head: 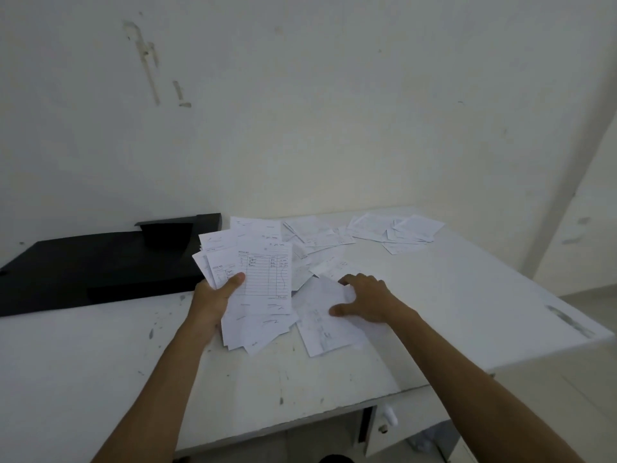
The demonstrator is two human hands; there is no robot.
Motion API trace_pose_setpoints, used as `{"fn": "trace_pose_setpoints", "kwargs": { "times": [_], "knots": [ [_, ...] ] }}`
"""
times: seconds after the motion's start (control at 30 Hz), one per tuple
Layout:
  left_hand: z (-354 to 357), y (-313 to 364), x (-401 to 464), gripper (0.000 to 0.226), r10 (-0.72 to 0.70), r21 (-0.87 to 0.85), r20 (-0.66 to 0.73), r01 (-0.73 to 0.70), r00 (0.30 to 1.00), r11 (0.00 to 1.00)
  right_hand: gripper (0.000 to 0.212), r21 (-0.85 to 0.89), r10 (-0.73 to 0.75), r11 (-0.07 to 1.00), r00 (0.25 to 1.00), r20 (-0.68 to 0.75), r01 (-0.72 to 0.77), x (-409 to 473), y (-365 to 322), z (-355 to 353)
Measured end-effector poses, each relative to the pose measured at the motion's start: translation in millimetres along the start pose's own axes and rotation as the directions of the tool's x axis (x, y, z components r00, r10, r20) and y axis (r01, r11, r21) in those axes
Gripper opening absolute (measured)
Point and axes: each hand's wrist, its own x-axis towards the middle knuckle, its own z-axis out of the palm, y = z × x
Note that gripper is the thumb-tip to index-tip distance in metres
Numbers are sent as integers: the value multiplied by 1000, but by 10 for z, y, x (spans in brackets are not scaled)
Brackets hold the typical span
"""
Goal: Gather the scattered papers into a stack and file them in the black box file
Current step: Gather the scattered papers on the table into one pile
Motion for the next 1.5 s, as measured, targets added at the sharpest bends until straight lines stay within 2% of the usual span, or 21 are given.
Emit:
{"fn": "trace_pose_setpoints", "kwargs": {
  "times": [0.13,0.17,0.23,0.33,0.43,0.57,0.67,0.83,0.93,1.1,1.2,1.27,1.33,1.4,1.5],
  "knots": [
    [-68,76,16,35,1,-32,-15,-1,1000,1000,34,114,12,994,991,-135,4,61,-3,84],
    [-70,95,18,37,-4,-58,-13,3,1000,998,32,155,39,988,980,-195,-8,75,-4,90],
    [-38,129,13,39,-19,-117,15,20,1000,993,40,296,115,955,946,-303,-22,100,-23,84],
    [97,183,-14,38,-50,-205,112,72,993,976,43,605,201,792,903,-379,77,133,-100,61],
    [253,192,-11,41,-72,-259,177,117,982,959,25,800,233,571,899,-371,182,115,-236,16],
    [453,230,-25,32,-95,-302,246,170,965,938,18,902,232,354,912,-339,245,93,-395,-74],
    [600,256,-22,32,-127,-287,302,217,945,933,18,934,185,272,940,-287,232,88,-493,-102],
    [738,220,86,36,-104,-218,193,146,976,965,33,918,104,294,946,-306,265,121,-548,-98],
    [747,185,142,39,-93,-186,144,119,985,975,31,915,90,301,948,-306,267,106,-510,-108],
    [732,134,171,28,-112,-191,99,129,989,973,29,899,53,364,959,-280,242,94,-415,-132],
    [677,140,182,35,-107,-209,127,132,986,969,29,837,20,507,968,-252,207,94,-323,-158],
    [579,149,202,38,-124,-212,151,154,981,965,38,693,32,704,969,-245,152,135,-182,-159],
    [451,140,204,34,-135,-190,162,165,977,968,65,357,115,934,961,-251,-18,197,33,-128],
    [329,100,203,34,-124,-171,127,145,984,975,96,62,204,978,967,-152,-197,189,196,-83],
    [183,10,224,37,-125,-136,34,129,992,982,125,-72,234,970,972,-4,-233,160,272,-23]
  ]
}}
